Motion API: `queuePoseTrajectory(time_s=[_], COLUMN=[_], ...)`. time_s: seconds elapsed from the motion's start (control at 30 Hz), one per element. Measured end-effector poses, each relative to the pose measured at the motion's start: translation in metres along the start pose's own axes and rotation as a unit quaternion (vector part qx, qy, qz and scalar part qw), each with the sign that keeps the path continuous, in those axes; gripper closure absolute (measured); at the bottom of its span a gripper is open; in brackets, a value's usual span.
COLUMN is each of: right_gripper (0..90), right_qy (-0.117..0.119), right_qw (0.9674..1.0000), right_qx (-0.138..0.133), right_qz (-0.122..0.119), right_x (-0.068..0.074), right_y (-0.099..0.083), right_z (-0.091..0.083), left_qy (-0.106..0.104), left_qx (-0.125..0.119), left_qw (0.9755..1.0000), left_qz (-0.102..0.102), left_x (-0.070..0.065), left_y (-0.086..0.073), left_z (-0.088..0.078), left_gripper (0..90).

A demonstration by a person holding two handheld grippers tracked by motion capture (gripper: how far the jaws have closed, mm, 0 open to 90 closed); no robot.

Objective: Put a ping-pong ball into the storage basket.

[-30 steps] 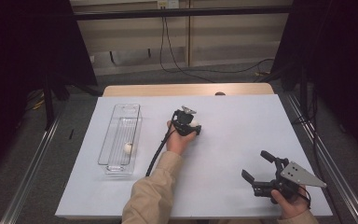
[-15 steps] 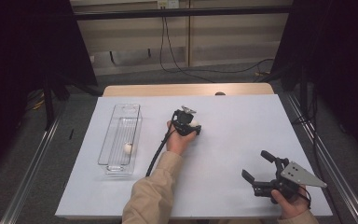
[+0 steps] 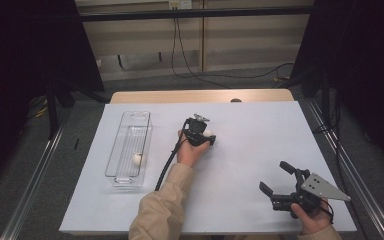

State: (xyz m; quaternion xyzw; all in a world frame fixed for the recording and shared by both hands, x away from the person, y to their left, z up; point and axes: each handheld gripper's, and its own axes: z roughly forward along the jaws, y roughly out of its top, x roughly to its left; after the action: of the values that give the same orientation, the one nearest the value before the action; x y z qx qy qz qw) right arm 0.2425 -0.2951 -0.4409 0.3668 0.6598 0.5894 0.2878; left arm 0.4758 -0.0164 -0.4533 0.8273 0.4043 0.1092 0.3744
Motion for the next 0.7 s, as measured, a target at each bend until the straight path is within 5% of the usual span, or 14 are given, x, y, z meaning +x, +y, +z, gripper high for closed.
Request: queuePoseTrajectory(time_s=[0.7], right_gripper=[2.9], right_qy=[0.000], right_qw=[1.0000], right_qx=[-0.001], right_qz=[-0.006], right_x=[0.002], right_y=[0.001], right_z=[0.002], left_qy=[-0.010], left_qx=[-0.002], left_qw=[1.0000], left_qz=[0.002], left_x=[0.001], left_y=[-0.008], left_z=[-0.022], left_gripper=[51.1])
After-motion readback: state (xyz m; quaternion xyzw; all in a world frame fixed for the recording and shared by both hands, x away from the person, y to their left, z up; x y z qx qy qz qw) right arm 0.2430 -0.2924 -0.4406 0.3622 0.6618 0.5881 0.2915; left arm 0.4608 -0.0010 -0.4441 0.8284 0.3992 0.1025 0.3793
